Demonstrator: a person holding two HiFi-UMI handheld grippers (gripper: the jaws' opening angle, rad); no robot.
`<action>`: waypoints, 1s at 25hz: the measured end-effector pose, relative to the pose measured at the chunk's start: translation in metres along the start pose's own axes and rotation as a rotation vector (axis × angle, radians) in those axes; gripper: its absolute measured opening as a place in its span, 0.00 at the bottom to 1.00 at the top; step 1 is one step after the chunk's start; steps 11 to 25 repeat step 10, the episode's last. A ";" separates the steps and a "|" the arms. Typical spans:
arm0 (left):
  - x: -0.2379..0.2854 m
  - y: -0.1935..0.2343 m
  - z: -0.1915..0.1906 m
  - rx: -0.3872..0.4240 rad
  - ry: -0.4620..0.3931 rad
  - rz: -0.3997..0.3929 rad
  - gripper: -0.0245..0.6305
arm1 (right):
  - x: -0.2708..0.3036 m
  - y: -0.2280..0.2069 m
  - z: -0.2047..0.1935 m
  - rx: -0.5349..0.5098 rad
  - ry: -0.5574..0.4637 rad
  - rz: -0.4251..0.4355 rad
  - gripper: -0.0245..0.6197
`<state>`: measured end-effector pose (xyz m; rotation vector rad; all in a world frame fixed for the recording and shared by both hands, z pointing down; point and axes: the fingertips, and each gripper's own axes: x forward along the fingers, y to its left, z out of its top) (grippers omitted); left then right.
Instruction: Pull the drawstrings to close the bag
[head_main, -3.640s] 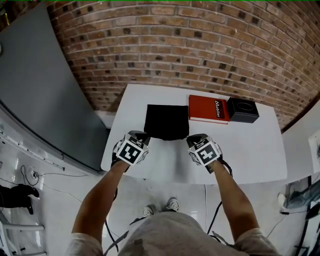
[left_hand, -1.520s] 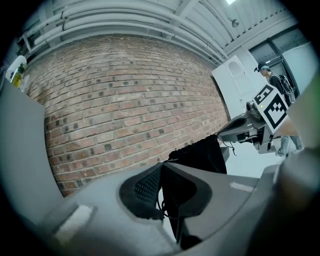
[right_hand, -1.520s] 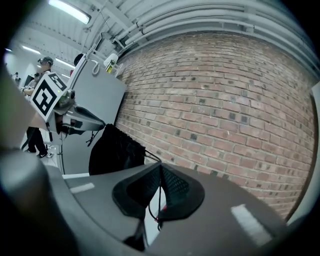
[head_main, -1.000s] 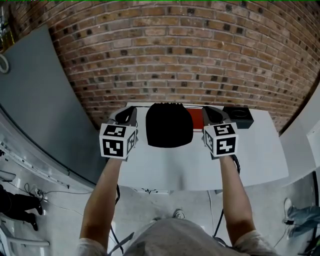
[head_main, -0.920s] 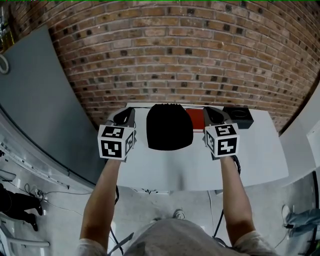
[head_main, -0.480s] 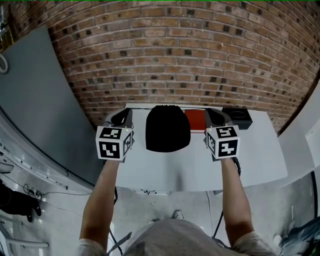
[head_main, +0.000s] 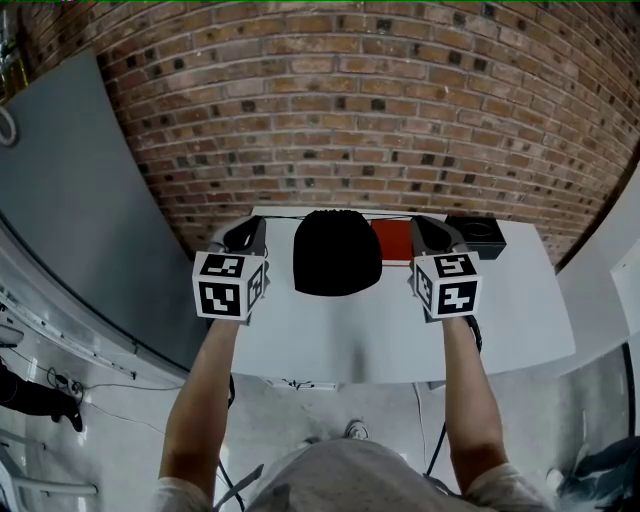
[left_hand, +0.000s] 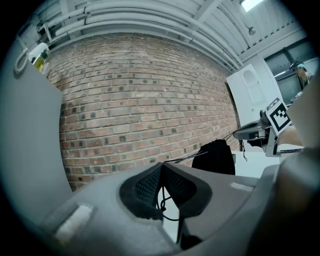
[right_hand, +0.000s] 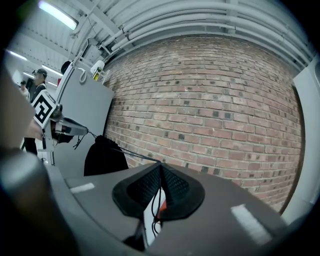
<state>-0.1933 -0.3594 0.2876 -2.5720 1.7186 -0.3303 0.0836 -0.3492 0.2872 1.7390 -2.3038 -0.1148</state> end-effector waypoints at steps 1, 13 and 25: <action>0.000 0.000 0.000 0.001 0.001 0.000 0.05 | 0.000 0.000 0.000 -0.001 -0.002 -0.001 0.05; 0.000 -0.001 0.001 0.001 0.000 -0.001 0.05 | -0.002 0.000 0.000 -0.002 -0.002 -0.005 0.05; 0.000 -0.001 0.001 0.001 0.000 -0.001 0.05 | -0.002 0.000 0.000 -0.002 -0.002 -0.005 0.05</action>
